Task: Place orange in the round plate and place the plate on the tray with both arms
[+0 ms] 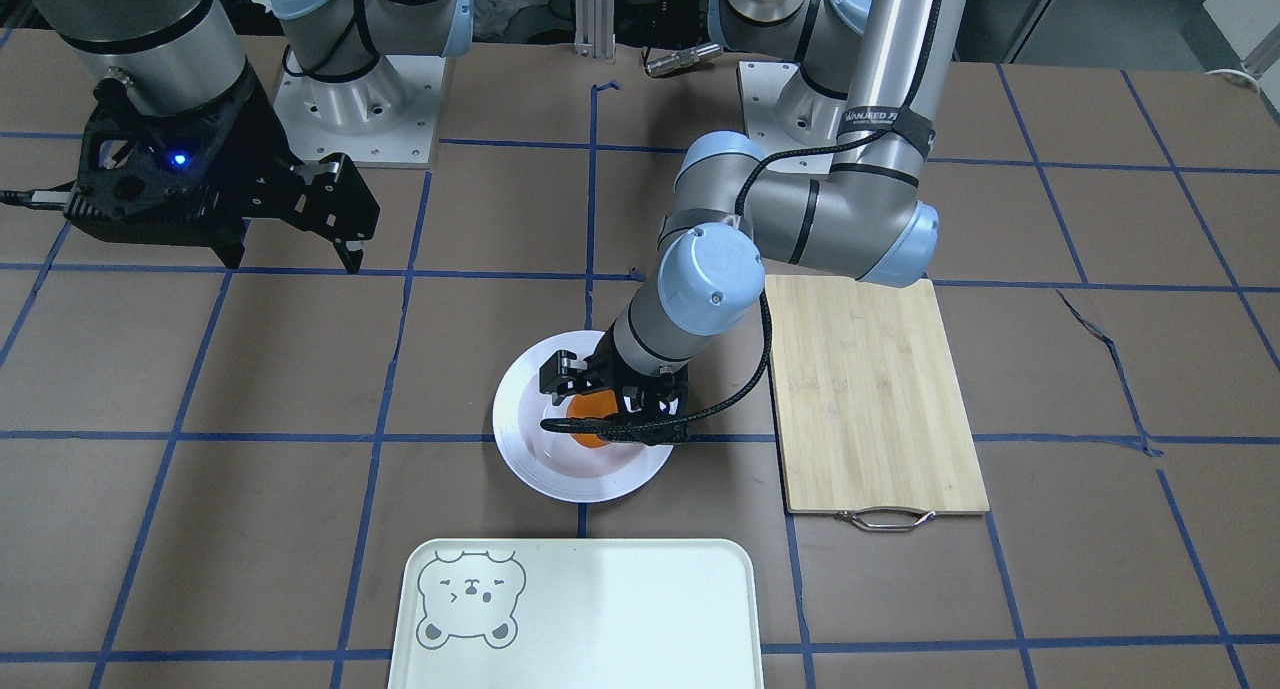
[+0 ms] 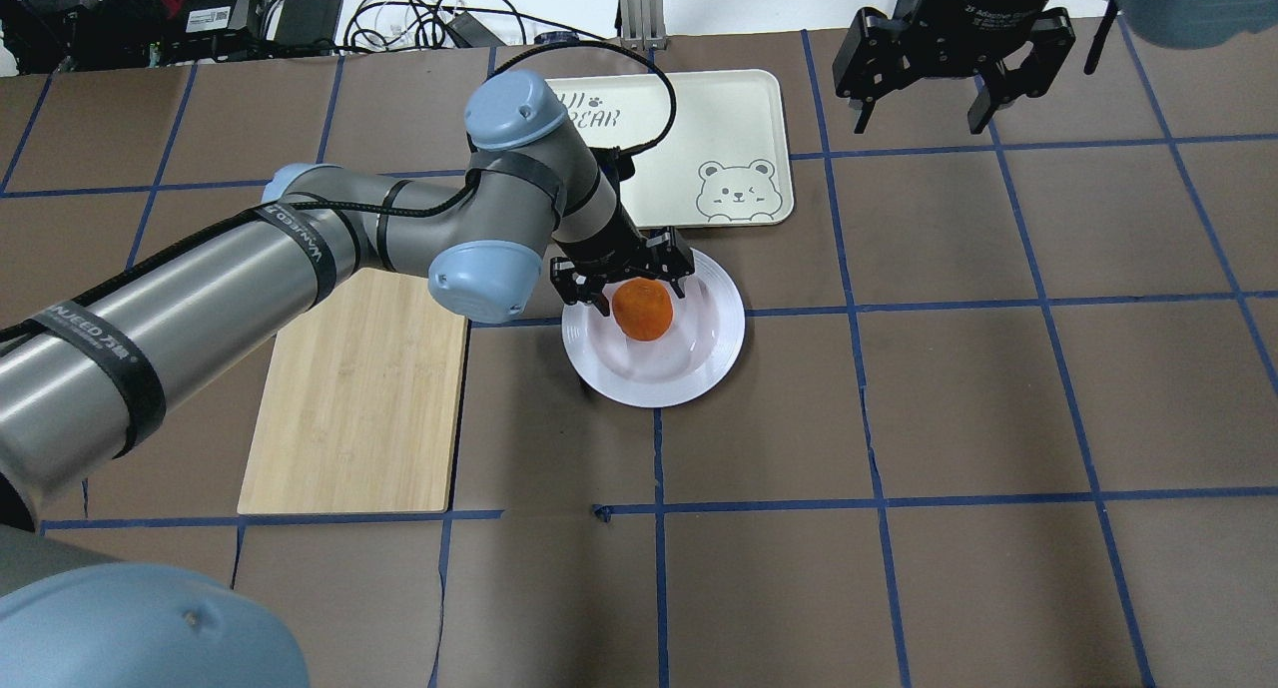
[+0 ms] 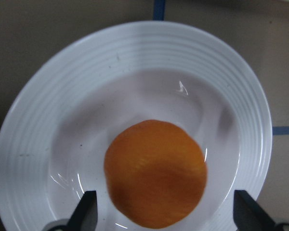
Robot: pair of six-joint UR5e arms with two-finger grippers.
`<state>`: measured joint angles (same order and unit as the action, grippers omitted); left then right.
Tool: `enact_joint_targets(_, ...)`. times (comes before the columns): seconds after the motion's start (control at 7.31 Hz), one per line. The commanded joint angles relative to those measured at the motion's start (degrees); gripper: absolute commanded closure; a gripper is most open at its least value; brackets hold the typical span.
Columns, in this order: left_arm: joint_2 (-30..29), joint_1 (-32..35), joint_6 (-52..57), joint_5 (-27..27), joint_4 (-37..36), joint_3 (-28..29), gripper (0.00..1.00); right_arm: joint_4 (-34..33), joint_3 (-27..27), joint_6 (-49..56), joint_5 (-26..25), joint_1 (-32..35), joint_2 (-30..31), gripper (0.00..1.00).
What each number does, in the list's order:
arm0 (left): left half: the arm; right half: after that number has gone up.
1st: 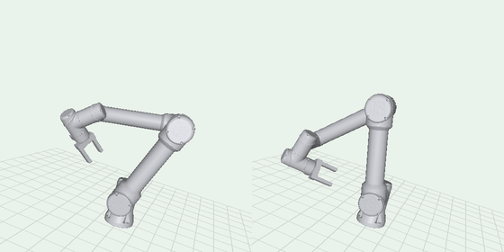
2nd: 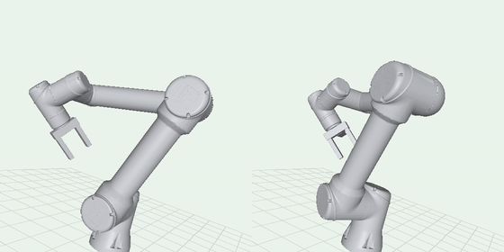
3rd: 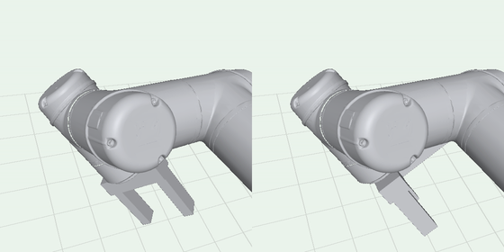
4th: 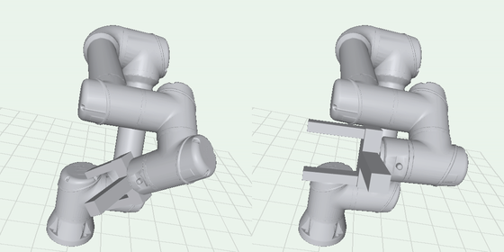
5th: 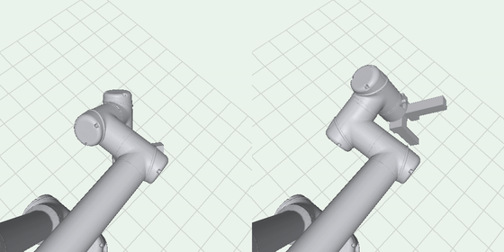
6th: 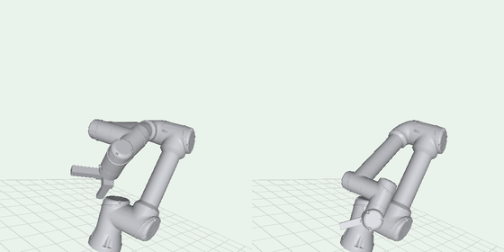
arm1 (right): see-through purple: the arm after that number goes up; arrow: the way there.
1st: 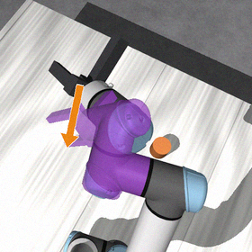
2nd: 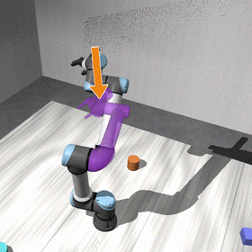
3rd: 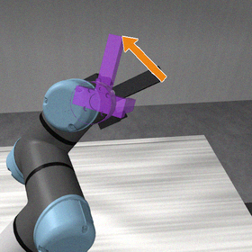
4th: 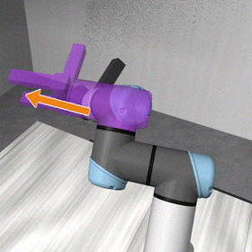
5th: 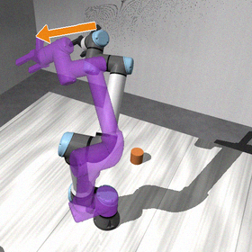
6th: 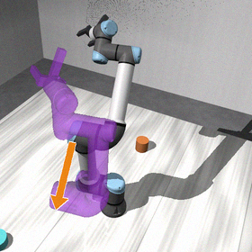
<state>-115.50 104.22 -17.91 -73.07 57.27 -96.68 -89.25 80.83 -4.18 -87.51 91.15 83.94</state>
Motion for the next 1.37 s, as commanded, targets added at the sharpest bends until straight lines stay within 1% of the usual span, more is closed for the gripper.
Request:
enact_joint_targets(0.0,4.7,-2.5,2.4,-3.6,10.9,5.7,0.00,-0.5,1.9,0.2,8.0,-1.8,-0.1,0.01)
enact_joint_targets(0.14,8.0,-2.7,2.8,-8.9,17.6,8.1,0.00,-4.8,5.1,0.3,14.1,-3.0,0.0,0.01)
enact_joint_targets(0.27,11.1,-2.7,2.8,-12.8,22.4,9.3,0.00,-13.3,11.8,0.0,18.7,-3.3,0.1,0.01)
enact_joint_targets(0.41,14.6,-3.1,2.9,-13.8,27.7,9.8,0.00,-23.8,20.0,-0.2,22.2,-3.4,0.2,0.01)
enact_joint_targets(0.55,17.9,-3.7,4.0,-18.0,31.7,10.2,0.00,-35.3,28.8,-0.3,27.0,-3.4,-0.1,0.00)
enact_joint_targets(0.68,21.2,-3.9,5.1,-18.4,35.1,10.0,0.00,-49.3,37.3,-0.5,30.8,-3.4,-0.9,0.01)
enact_joint_targets(0.82,23.7,-3.8,5.2,-18.3,35.2,8.9,0.00,-56.7,42.9,-0.6,36.9,-4.0,-3.7,0.01)
enact_joint_targets(0.96,25.0,-4.1,6.0,-18.4,34.8,7.2,0.00,-63.3,46.1,-0.4,41.1,-5.4,-5.7,0.02)
enact_joint_targets(1.09,25.6,-5.7,11.1,-18.1,30.9,6.2,0.00,-68.3,47.6,0.2,44.9,-6.0,-9.7,0.01)
enact_joint_targets(1.23,25.5,-8.5,13.7,-16.3,28.6,6.3,0.00,-72.9,47.5,0.3,46.5,-6.2,-13.6,0.01)
